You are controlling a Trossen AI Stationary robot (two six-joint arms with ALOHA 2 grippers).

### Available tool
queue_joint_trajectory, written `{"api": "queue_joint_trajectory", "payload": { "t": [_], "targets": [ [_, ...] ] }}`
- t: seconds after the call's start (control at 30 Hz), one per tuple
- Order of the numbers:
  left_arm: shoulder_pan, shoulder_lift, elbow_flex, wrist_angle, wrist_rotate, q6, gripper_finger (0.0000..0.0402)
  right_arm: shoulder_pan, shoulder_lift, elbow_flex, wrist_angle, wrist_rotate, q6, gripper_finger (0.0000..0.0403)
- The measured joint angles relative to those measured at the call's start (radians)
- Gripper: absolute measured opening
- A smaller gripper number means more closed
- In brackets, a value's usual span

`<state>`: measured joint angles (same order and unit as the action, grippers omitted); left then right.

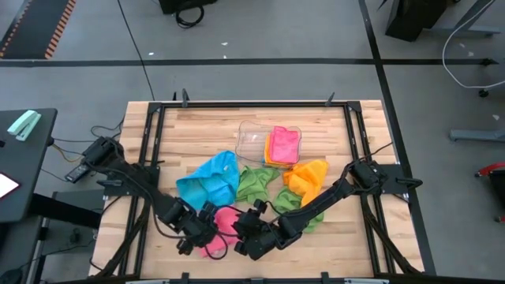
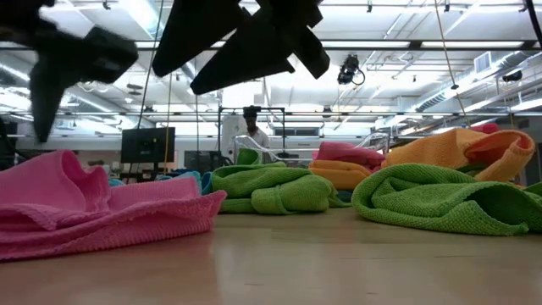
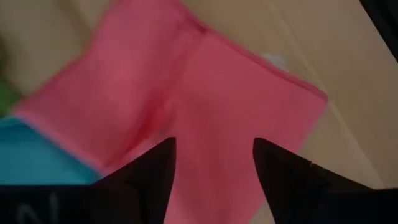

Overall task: Fold microfiber towels
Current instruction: Fold the pink microfiber cloth

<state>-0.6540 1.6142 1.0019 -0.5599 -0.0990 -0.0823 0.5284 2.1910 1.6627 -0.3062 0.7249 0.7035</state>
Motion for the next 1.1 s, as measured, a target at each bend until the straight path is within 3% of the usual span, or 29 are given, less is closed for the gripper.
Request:
{"api": "queue_joint_trajectory", "payload": {
  "t": [0.3, 0.6, 0.83, 1.1],
  "targets": [
    [0.052, 0.011, -0.125, 0.194, -0.022, -0.003, 0.0182, 0.011, 0.003, -0.004, 0.113, -0.069, -0.053, 0.0182],
    [0.077, 0.011, -0.181, 0.254, -0.054, 0.077, 0.018, 0.019, 0.01, -0.004, 0.166, -0.097, -0.053, 0.0182],
    [0.055, -0.019, -0.121, 0.211, -0.039, 0.114, 0.0181, 0.031, 0.01, -0.011, 0.164, -0.092, -0.061, 0.0182],
    [-0.061, -0.037, -0.05, 0.116, -0.049, 0.141, 0.0182, 0.034, 0.01, -0.011, 0.16, -0.067, -0.071, 0.0182]
  ]
}}
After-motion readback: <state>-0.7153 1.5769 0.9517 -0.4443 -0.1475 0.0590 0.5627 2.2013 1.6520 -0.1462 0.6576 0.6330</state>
